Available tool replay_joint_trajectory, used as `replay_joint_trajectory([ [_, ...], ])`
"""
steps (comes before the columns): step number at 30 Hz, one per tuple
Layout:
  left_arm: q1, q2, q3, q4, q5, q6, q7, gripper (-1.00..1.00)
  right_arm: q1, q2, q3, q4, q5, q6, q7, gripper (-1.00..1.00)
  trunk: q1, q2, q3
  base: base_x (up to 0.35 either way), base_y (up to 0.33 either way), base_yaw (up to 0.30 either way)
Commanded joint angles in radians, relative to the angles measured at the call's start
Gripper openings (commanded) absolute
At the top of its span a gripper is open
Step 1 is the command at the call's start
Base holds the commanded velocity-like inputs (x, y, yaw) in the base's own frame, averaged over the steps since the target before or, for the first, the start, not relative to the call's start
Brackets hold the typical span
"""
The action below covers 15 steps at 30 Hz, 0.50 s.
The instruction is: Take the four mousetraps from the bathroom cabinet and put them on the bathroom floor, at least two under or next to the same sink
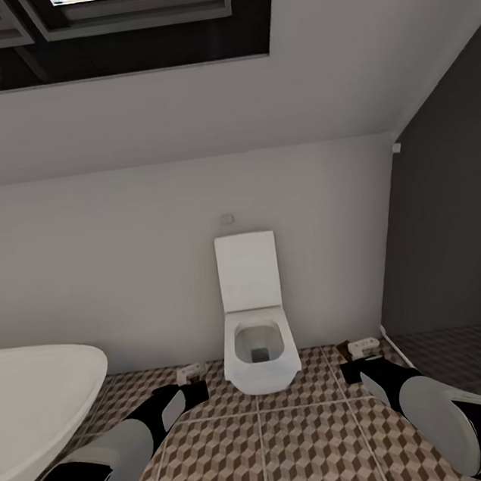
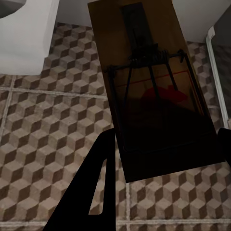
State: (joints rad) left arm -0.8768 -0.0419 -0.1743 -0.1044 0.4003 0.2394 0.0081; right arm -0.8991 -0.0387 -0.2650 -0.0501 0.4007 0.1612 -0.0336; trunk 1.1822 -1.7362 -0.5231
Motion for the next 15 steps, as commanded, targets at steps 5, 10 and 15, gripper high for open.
replay_joint_trajectory([
  [5,-0.001,0.001,-0.009,-0.001,0.006,0.005,0.000,-1.00,0.000,0.000,-0.008,-0.002,0.010,0.002,-0.002,-1.00,0.019,-0.036,-0.017,0.000,0.000,0.000],
  [10,0.000,0.002,-0.010,0.000,0.006,0.005,0.000,-1.00,0.000,0.000,-0.008,-0.001,0.011,0.002,-0.002,-1.00,0.038,-0.071,-0.032,0.000,0.000,0.000],
  [15,0.000,0.002,-0.012,0.000,0.006,0.006,0.000,-1.00,0.000,0.000,-0.008,0.000,0.013,0.001,-0.002,-1.00,0.058,-0.106,-0.048,0.000,0.000,0.000],
])
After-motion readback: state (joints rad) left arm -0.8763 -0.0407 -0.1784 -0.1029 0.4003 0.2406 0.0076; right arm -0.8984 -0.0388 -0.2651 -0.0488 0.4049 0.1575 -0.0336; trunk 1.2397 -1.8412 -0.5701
